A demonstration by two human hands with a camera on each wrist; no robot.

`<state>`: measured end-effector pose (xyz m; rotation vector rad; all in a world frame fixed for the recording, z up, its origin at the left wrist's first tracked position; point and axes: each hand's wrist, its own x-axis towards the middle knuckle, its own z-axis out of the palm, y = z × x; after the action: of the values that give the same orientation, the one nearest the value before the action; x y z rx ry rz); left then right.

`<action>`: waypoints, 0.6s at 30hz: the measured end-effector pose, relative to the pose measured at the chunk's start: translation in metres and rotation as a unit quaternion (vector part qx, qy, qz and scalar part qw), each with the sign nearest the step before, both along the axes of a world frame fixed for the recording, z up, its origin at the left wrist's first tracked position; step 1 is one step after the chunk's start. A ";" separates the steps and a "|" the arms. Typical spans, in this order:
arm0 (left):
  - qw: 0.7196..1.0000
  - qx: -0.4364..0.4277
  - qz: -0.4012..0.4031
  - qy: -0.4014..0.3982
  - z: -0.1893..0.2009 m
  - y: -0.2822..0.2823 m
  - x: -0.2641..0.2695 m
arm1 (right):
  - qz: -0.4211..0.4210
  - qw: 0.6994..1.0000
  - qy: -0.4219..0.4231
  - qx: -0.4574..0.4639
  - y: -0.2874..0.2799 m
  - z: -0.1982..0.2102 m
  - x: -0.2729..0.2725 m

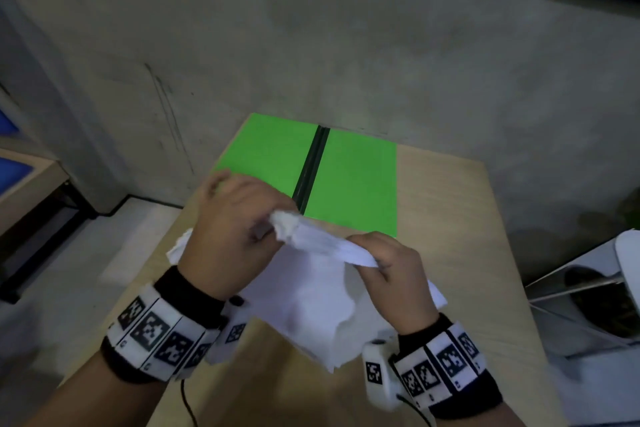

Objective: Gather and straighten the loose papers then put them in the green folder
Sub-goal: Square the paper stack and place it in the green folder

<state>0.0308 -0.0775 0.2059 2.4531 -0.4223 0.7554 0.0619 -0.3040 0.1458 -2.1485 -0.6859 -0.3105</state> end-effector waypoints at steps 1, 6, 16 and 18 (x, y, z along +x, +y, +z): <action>0.999 0.003 0.054 -0.003 -0.002 0.004 0.003 | -0.015 0.999 0.006 0.032 0.000 0.002 0.000; 0.949 -0.224 0.222 0.027 -0.013 0.017 0.013 | -0.060 0.981 0.103 0.154 -0.005 0.002 -0.003; 0.871 -0.474 -0.007 0.129 -0.045 -0.003 0.001 | -0.027 0.908 0.229 0.350 -0.009 0.009 -0.011; 0.870 -0.473 -0.002 0.138 -0.052 -0.003 -0.001 | -0.027 0.921 0.210 0.328 -0.008 0.009 -0.013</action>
<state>0.0298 -0.0804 0.1537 1.5763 0.0691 0.4285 0.0493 -0.3119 0.1550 -1.5130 -0.2219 -0.0771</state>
